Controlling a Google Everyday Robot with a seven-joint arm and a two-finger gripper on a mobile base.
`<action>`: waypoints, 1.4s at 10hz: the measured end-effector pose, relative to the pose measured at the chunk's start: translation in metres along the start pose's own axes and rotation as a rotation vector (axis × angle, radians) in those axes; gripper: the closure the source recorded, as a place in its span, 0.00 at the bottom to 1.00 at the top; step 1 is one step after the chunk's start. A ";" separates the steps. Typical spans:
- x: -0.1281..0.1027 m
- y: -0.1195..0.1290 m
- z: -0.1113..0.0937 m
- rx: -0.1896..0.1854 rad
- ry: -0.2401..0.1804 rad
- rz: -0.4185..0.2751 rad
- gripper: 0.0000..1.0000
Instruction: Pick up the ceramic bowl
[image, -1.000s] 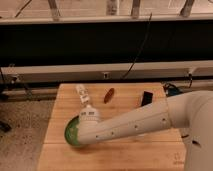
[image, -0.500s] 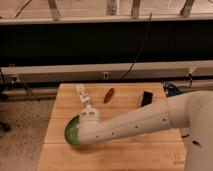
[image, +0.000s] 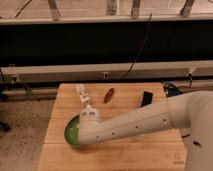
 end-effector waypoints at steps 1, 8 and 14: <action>0.000 0.000 0.000 0.001 0.001 -0.001 1.00; 0.002 0.000 -0.002 0.009 0.005 -0.004 1.00; 0.002 0.002 -0.001 0.013 0.005 -0.004 1.00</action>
